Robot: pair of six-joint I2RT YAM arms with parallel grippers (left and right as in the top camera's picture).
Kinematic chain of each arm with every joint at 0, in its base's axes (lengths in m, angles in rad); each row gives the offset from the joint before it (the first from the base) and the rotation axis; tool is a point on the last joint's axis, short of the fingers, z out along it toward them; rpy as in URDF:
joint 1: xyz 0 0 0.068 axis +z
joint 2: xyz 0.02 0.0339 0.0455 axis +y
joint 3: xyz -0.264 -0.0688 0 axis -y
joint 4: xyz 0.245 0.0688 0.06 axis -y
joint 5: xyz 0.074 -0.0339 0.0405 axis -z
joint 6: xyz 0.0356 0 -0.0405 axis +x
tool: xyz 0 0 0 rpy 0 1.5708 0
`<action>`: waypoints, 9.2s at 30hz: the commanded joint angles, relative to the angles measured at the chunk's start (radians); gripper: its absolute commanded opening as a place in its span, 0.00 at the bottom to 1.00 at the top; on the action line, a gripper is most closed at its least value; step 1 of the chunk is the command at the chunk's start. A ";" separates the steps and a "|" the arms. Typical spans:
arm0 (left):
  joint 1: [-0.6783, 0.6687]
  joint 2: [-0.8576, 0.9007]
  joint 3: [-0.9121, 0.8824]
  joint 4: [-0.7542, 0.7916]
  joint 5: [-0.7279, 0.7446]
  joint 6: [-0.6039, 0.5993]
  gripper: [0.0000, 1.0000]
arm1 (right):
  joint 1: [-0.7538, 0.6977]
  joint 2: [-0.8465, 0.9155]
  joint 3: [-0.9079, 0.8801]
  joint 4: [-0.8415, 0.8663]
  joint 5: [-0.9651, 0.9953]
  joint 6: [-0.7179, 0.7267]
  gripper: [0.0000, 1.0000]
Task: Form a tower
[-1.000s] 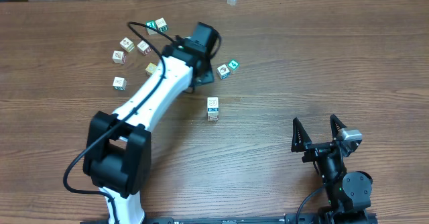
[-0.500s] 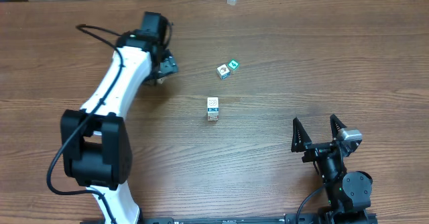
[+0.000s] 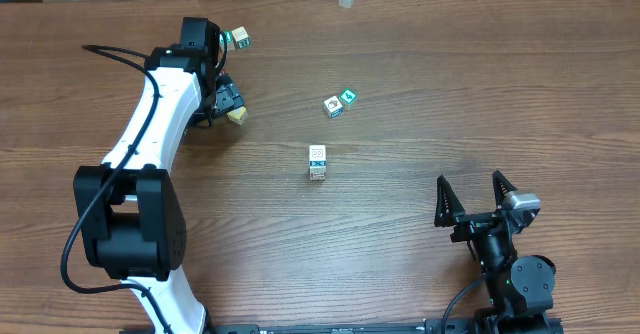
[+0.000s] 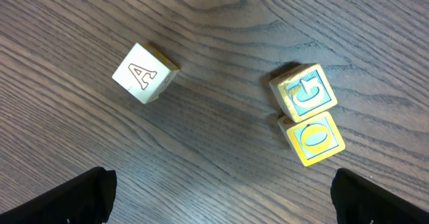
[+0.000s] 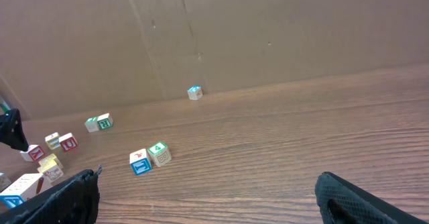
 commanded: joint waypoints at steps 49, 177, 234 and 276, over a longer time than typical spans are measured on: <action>-0.002 0.003 0.020 0.005 -0.014 0.005 0.99 | -0.003 -0.012 -0.010 0.005 0.000 0.005 1.00; -0.002 -1.689 -1.576 1.021 0.159 0.348 0.99 | -0.003 -0.012 -0.010 0.005 0.000 0.005 1.00; -0.002 -1.960 -1.575 0.895 0.171 0.446 0.99 | -0.003 -0.012 -0.010 0.005 0.000 0.005 1.00; -0.002 -1.960 -1.575 0.895 0.170 0.446 0.99 | -0.003 -0.012 -0.010 0.005 0.000 0.005 1.00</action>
